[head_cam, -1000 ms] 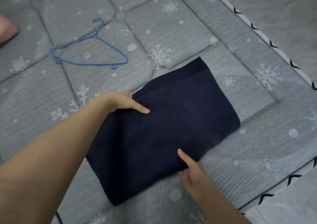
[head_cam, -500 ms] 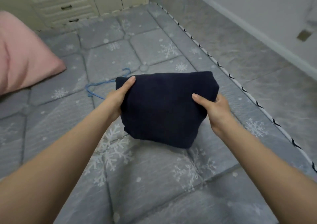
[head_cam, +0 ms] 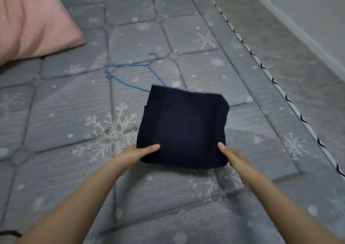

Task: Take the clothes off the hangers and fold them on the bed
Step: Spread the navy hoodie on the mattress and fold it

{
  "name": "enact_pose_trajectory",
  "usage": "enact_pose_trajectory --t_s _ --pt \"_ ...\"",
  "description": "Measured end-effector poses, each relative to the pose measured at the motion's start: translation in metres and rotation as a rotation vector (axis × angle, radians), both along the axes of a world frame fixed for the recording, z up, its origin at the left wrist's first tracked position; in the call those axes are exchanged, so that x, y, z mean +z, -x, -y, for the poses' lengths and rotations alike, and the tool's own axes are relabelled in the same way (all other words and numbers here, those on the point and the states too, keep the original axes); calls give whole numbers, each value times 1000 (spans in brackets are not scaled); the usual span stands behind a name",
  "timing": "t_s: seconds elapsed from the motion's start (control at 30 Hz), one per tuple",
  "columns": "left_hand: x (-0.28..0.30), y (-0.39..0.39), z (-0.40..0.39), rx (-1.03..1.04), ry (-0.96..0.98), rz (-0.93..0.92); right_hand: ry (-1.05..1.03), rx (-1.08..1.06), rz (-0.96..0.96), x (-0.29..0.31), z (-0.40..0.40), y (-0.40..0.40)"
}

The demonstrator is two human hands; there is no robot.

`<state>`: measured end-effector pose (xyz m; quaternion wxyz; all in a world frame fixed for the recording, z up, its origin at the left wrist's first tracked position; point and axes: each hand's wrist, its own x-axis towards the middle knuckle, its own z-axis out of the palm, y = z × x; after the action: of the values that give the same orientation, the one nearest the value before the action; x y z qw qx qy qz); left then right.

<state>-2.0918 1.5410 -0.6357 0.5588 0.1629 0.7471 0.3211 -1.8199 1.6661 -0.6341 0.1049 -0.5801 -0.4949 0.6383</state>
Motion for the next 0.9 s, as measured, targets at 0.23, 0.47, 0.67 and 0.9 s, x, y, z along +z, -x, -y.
enact_pose_trajectory --t_s 0.23,0.47,0.67,0.9 --pt "-53 -25 35 -5 117 -103 -37 30 266 -65 52 -25" --pt "-45 -8 1 -157 193 -155 32 -54 100 -47 22 -4" --pt "-47 -11 -27 -25 126 -106 253 -280 -184 -41 -6 18" --pt "-57 1 -53 17 86 -14 282 -368 -254 -44 -31 40"
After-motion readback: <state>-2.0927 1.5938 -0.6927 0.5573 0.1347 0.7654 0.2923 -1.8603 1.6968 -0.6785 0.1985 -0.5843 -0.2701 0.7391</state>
